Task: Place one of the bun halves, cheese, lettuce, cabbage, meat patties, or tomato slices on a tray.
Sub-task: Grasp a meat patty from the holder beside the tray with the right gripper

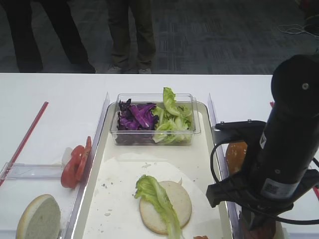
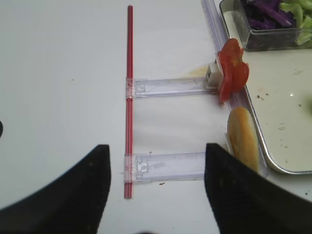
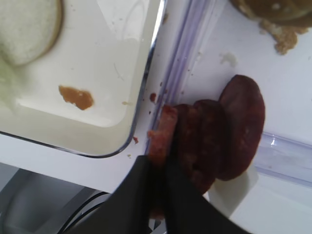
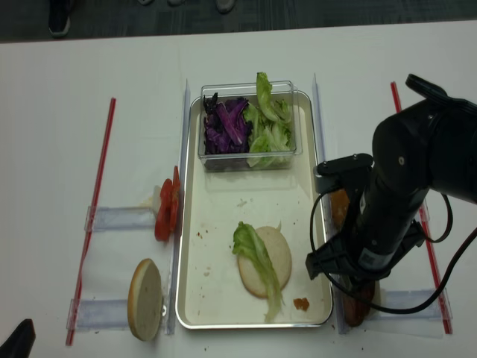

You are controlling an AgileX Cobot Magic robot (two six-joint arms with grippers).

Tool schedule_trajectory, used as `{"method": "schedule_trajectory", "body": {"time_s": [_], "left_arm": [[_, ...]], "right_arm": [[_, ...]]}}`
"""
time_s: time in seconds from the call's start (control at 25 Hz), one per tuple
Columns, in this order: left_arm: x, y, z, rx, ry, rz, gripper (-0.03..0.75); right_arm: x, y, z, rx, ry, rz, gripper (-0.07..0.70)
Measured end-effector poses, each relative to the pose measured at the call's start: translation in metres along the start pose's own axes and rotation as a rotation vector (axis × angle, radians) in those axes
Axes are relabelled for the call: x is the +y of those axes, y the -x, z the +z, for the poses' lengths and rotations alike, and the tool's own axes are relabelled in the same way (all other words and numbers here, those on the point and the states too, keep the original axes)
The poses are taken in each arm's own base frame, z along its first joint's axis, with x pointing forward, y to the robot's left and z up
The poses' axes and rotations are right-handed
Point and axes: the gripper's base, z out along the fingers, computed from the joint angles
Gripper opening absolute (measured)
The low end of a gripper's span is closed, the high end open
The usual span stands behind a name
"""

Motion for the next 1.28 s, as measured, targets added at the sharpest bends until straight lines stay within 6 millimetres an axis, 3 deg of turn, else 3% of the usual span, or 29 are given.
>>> {"method": "schedule_trajectory", "body": {"time_s": [0.96, 1.28], "left_arm": [[0.000, 0.000, 0.000, 0.000, 0.000, 0.000, 0.400], [0.000, 0.000, 0.000, 0.000, 0.000, 0.000, 0.400]], "right_arm": [[0.004, -0.019, -0.036, -0.115, 0.055, -0.024, 0.111], [0.005, -0.021, -0.037, -0.100, 0.074, 0.015, 0.109]]}}
